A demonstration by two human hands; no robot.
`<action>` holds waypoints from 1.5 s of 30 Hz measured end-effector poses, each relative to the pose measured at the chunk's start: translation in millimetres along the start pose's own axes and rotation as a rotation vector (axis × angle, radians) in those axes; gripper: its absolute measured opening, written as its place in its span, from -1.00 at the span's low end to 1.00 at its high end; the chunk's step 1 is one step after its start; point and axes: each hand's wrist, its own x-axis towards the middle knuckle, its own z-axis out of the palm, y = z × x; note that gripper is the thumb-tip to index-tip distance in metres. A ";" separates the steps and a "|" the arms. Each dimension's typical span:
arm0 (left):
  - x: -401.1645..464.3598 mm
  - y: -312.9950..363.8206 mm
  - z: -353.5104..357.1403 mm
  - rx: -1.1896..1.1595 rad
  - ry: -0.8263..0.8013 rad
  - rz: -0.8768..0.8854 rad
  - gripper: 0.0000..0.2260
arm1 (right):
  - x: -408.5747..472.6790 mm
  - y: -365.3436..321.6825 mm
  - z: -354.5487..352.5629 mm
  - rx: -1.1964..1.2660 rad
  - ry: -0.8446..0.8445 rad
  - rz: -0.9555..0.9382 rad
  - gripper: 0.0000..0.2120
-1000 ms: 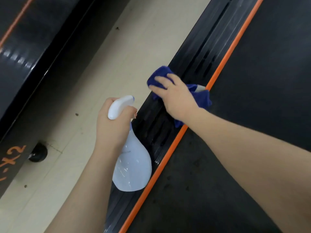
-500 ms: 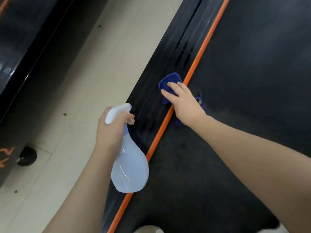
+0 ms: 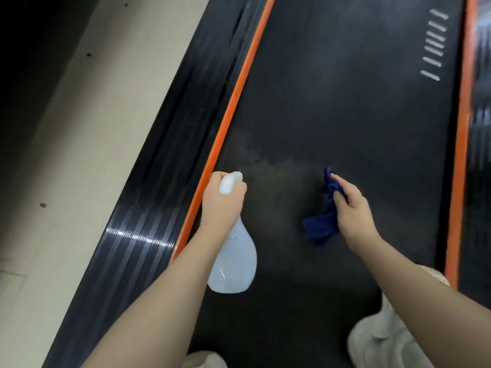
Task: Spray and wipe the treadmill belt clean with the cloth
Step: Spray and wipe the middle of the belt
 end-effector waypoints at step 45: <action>66.1 -3.3 -41.6 0.043 0.063 0.257 -0.57 | 52.2 -46.6 154.9 -0.767 -0.017 -0.830 -0.50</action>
